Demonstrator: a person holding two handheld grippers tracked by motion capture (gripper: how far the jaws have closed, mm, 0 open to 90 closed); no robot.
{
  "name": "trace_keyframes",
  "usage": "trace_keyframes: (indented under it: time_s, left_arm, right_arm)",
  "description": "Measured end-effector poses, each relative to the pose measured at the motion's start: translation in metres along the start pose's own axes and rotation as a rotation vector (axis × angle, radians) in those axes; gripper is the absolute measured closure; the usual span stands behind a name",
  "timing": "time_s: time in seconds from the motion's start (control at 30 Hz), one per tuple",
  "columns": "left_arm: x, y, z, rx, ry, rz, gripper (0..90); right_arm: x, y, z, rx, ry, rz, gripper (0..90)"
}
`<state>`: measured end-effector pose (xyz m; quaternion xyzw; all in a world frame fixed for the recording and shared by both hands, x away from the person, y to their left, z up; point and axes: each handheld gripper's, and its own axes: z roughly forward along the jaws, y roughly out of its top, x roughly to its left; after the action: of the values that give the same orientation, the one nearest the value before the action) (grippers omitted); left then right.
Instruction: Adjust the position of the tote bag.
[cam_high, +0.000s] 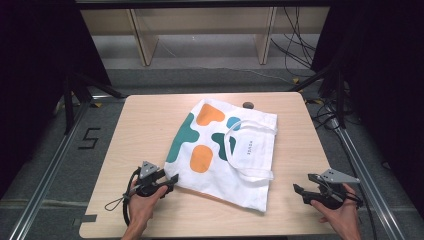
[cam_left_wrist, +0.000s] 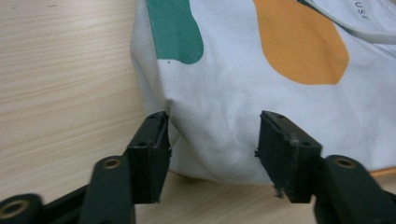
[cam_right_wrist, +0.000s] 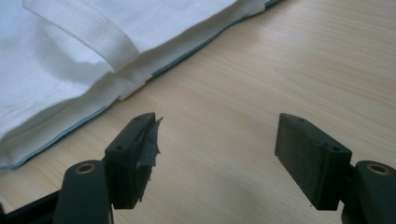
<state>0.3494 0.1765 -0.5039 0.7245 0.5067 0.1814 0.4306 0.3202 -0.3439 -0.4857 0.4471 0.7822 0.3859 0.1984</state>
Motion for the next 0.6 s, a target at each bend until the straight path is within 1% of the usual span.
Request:
trace_keyframes:
  time_s: [0.03, 0.07, 0.1, 0.13, 0.17, 0.2, 0.23, 0.27, 0.3, 0.33, 0.37, 0.4, 0.43, 0.47, 0.5, 0.53, 0.57, 0.6]
  left_arm:
    - [0.003, 0.002, 0.005, -0.014, -0.013, 0.001, 60.6]
    - [0.003, 0.002, 0.005, -0.014, -0.013, 0.001, 65.0]
    - [0.007, 0.005, 0.010, -0.023, -0.014, 0.010, 72.5]
    - [0.007, 0.005, 0.010, -0.023, -0.014, 0.010, 75.3]
    - [0.008, 0.006, 0.013, -0.025, -0.019, 0.017, 75.3]
    - [0.010, 0.007, 0.016, -0.026, -0.017, 0.032, 76.7]
    - [0.011, 0.008, 0.017, -0.024, -0.011, 0.052, 77.3]
    - [0.014, 0.011, 0.019, -0.023, -0.009, 0.062, 78.1]
    - [0.015, 0.012, 0.020, -0.033, 0.000, 0.061, 79.3]
    - [0.017, 0.014, 0.021, -0.036, 0.004, 0.061, 79.6]
    - [0.022, 0.017, 0.025, -0.034, 0.014, 0.075, 80.4]
    - [0.022, 0.017, 0.025, -0.034, 0.014, 0.075, 80.6]
    - [0.028, 0.021, 0.029, -0.031, 0.013, 0.072, 80.8]
    - [0.028, 0.021, 0.029, -0.031, 0.013, 0.072, 80.9]
    - [0.034, 0.026, 0.033, -0.028, 0.031, 0.081, 81.3]
    - [0.034, 0.026, 0.033, -0.028, 0.031, 0.081, 81.3]
    - [0.038, 0.028, 0.036, -0.029, 0.027, 0.081, 81.3]
    - [0.042, 0.031, 0.038, -0.020, 0.034, 0.079, 81.3]
  right_arm:
    - [0.000, 0.000, 0.001, -0.013, 0.002, -0.021, 32.8]
    - [0.000, 0.000, 0.001, -0.013, 0.002, -0.021, 32.8]
    - [0.004, 0.000, 0.002, -0.009, -0.001, -0.002, 34.0]
    - [0.004, 0.000, 0.002, -0.009, -0.001, -0.002, 34.0]
    - [0.005, 0.000, 0.002, -0.006, 0.006, 0.002, 34.3]
    - [0.004, 0.001, 0.003, -0.002, 0.013, -0.027, 34.9]
    - [0.004, 0.002, 0.001, -0.005, 0.008, -0.027, 35.9]
    - [0.004, 0.002, 0.002, -0.019, 0.018, -0.036, 36.3]
    - [0.005, 0.002, 0.002, -0.014, 0.027, -0.021, 36.6]
    - [0.004, 0.003, 0.003, -0.019, 0.029, -0.032, 37.1]
    - [0.005, 0.004, 0.003, -0.017, 0.030, -0.035, 38.0]
    - [0.005, 0.004, 0.003, -0.017, 0.030, -0.035, 38.0]
    - [0.006, 0.004, 0.003, -0.012, 0.043, -0.035, 38.7]
    - [0.006, 0.004, 0.003, -0.012, 0.043, -0.035, 38.7]
    - [0.009, 0.004, 0.003, -0.007, 0.035, -0.033, 39.6]
    - [0.009, 0.004, 0.003, -0.007, 0.035, -0.033, 39.6]
    - [0.008, 0.005, 0.003, -0.012, 0.026, -0.056, 40.2]
    - [0.007, 0.005, 0.004, -0.012, 0.044, -0.052, 40.5]
